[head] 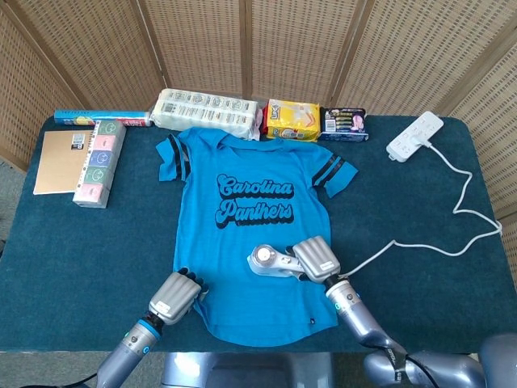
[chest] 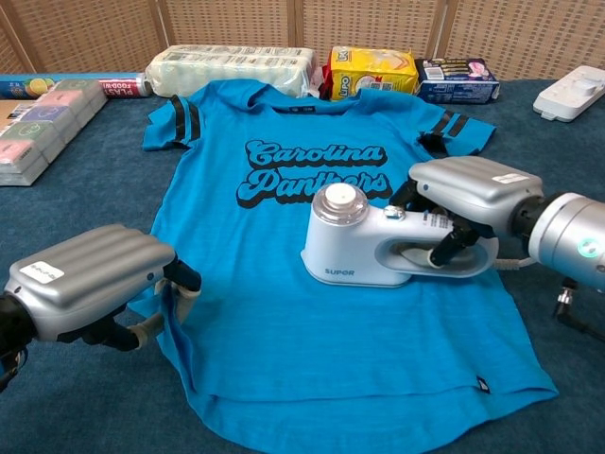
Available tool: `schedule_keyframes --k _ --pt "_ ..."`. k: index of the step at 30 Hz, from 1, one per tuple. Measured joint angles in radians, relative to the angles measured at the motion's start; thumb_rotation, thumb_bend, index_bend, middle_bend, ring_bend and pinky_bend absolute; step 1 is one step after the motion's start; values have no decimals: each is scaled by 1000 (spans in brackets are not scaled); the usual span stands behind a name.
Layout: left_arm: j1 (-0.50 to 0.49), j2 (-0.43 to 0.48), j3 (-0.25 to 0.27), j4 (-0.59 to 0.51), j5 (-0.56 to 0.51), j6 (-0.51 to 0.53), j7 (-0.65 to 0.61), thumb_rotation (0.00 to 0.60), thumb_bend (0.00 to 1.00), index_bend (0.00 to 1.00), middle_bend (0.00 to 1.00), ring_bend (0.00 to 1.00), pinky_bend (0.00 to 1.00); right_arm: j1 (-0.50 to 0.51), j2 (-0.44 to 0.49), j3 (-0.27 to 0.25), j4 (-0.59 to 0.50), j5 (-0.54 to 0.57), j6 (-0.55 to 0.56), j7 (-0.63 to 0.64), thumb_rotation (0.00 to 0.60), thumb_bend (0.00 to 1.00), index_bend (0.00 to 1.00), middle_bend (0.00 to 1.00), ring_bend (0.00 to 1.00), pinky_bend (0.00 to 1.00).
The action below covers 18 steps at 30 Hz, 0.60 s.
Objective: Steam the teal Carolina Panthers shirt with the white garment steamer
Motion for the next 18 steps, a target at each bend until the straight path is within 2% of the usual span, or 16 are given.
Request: schedule_keyframes --k 18 --pt "0 -2 -4 -1 -9 0 9 600 489 630 621 484 365 46 -58 61 198 8 -36 50 600 366 685 743 836 840"
